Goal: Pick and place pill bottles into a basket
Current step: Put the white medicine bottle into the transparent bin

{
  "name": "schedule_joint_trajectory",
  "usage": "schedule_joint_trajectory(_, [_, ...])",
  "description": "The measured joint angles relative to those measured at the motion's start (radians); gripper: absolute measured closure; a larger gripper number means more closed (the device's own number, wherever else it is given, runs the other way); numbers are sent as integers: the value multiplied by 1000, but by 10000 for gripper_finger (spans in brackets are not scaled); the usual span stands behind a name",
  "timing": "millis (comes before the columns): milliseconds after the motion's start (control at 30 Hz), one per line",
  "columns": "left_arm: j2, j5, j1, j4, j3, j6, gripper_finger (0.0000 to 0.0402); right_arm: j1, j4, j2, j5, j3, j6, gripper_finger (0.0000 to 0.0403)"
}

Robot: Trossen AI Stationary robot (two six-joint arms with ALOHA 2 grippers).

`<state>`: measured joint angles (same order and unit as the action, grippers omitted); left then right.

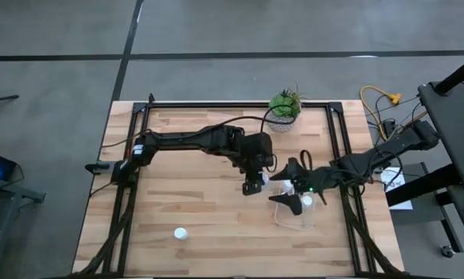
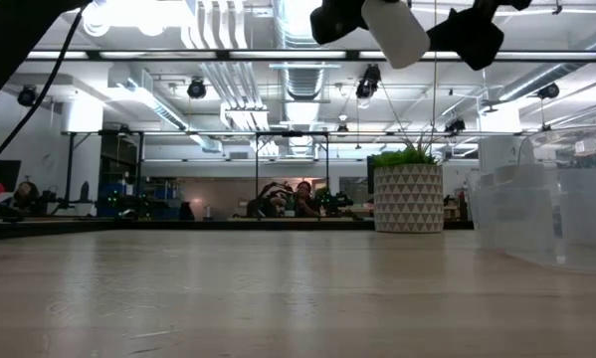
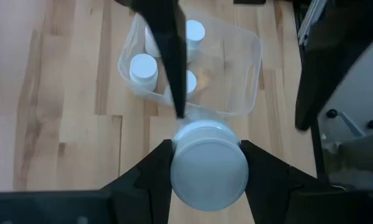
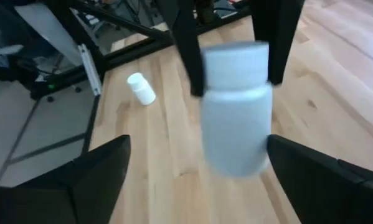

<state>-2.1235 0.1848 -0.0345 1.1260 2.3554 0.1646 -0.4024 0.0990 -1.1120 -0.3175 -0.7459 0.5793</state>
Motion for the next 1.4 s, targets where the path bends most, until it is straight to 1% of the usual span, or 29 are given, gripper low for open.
schedule_joint_trajectory(67, [0, 1, 0, -7, -2, 12, 263, 12, 3, -21, 0, -14, -4, 29])
schedule_joint_trajectory(267, [0, 4, 1, -22, -1, 14, 263, 38, 0, -72, 21, -19, -3, 26])
schedule_joint_trajectory(333, [0, 5, 1, -25, -1, 14, 263, 46, -5, -85, 33, -19, -1, 29])
schedule_joint_trajectory(400, [0, 5, 1, -25, -1, 14, 263, 48, -9, -89, 32, -19, 1, 43])
schedule_joint_trajectory(467, [0, 5, 1, -24, -1, 15, 263, 51, -9, -89, 31, -19, -2, 68])
schedule_joint_trajectory(533, [0, 8, 1, -25, -1, 15, 263, 57, -7, -88, 31, -19, -3, 104])
schedule_joint_trajectory(600, [0, 7, 0, -26, -1, 15, 263, 63, -6, -88, 31, -19, -3, 150])
schedule_joint_trajectory(700, [0, 13, 1, -26, 0, 16, 263, 67, -3, -88, 31, -18, -11, 232])
schedule_joint_trajectory(733, [0, 16, 1, -28, 0, 18, 263, 68, -3, -88, 31, -18, -10, 250])
schedule_joint_trajectory(967, [5, 15, 2, -37, 0, 20, 263, 70, -1, -71, 35, -17, -8, 251])
schedule_joint_trajectory(1167, [30, 10, 3, -68, 0, 33, 262, 70, -3, -22, 28, -17, -8, 251])
schedule_joint_trajectory(1200, [36, 9, 3, -80, 0, 47, 250, 70, -2, -10, 28, -17, -8, 251])
schedule_joint_trajectory(1233, [43, 5, 5, -93, 0, 62, 228, 70, -2, 1, 24, -17, -3, 251])
schedule_joint_trajectory(1333, [66, 0, 9, -146, -1, 128, 144, 69, 4, 35, 4, -18, -11, 251])
schedule_joint_trajectory(1400, [79, 1, 15, -185, -1, 173, 98, 69, 19, 44, -11, -18, -18, 251])
